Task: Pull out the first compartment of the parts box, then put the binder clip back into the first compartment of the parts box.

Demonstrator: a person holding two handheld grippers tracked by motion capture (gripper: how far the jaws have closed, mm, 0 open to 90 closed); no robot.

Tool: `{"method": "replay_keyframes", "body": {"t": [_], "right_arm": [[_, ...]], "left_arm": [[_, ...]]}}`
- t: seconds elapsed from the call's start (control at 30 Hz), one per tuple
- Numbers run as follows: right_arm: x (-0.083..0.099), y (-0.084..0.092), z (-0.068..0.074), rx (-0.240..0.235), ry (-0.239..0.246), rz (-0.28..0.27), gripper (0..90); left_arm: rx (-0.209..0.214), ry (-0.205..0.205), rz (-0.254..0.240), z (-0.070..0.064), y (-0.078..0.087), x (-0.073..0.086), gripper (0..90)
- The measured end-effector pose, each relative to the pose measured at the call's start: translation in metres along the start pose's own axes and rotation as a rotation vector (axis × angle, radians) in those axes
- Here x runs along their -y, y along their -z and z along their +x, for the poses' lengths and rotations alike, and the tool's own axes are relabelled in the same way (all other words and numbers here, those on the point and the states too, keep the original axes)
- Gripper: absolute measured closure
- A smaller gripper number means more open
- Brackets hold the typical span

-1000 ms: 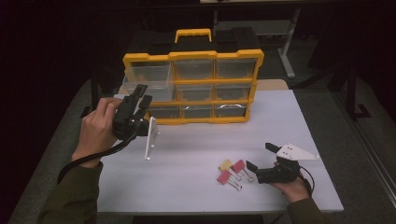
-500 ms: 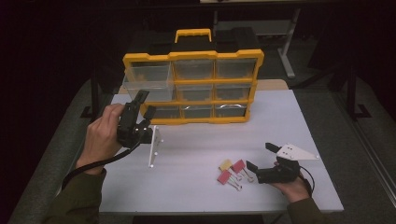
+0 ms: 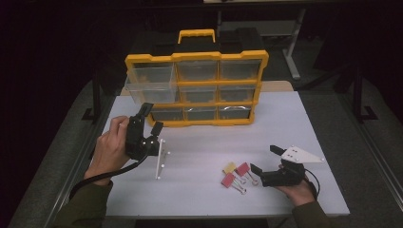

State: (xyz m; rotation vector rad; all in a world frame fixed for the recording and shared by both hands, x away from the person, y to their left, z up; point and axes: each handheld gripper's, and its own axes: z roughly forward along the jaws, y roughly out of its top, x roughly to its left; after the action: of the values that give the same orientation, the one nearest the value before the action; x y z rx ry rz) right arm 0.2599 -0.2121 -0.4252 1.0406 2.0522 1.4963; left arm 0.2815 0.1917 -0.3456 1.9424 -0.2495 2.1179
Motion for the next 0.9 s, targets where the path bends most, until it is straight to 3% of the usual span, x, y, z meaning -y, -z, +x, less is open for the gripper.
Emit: {"method": "replay_keyframes", "body": {"t": [0.33, 0.67, 0.9], "right_arm": [[0.000, 0.000, 0.000, -0.003, 0.007, -0.003, 0.0], [0.000, 0.000, 0.000, -0.002, 0.009, -0.002, 0.0], [-0.001, 0.000, 0.000, -0.004, 0.010, 0.000, 0.0]], "left_arm": [[0.041, 0.028, 0.022, -0.018, 0.005, 0.000, 1.5], [0.091, 0.027, 0.036, -0.040, 0.009, -0.004, 0.5], [0.096, 0.031, 0.042, -0.054, 0.015, -0.006, 0.5]]}}
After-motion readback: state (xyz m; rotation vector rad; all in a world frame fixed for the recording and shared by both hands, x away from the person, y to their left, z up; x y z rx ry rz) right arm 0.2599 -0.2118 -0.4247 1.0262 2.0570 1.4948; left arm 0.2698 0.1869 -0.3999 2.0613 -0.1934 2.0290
